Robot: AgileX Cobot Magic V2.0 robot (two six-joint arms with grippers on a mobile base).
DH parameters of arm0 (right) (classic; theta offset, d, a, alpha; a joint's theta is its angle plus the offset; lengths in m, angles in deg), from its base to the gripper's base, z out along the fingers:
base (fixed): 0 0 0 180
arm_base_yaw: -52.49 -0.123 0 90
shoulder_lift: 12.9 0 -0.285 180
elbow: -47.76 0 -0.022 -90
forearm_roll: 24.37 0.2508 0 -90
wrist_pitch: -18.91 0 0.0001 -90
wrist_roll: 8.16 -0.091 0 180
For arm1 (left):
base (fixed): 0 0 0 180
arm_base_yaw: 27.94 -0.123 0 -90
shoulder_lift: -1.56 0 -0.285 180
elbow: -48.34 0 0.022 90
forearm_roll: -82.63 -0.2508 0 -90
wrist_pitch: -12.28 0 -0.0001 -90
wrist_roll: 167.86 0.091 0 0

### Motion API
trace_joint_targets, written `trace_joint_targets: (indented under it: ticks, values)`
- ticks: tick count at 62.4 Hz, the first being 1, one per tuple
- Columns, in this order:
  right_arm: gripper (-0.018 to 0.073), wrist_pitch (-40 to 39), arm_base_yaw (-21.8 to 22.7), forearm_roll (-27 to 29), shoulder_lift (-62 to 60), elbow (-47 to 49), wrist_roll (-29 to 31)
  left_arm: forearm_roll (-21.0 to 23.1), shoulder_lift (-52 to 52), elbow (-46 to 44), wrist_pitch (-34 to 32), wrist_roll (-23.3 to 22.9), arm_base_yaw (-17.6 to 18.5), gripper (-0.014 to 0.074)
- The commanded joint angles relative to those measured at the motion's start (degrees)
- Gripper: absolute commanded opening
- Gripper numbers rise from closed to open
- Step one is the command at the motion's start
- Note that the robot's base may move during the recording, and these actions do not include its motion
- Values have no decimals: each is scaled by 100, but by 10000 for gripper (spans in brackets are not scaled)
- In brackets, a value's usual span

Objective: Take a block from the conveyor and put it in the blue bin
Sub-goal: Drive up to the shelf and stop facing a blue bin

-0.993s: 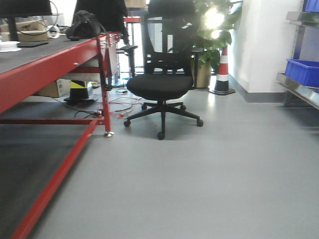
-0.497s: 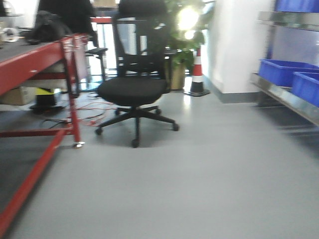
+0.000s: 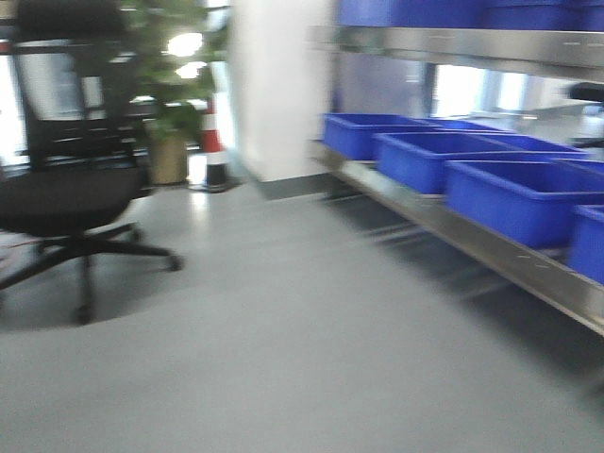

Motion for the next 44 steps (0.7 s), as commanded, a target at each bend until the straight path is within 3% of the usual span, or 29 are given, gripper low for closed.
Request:
trace_joint_targets:
  ticks: [1,44]
  values:
    - [-168,-134,3,10,-30,11,24,51,8,3,-89,-10,34,-111]
    - [-168,-134,3,10,-30,11,24,51,8,3,-89,-10,34,-111]
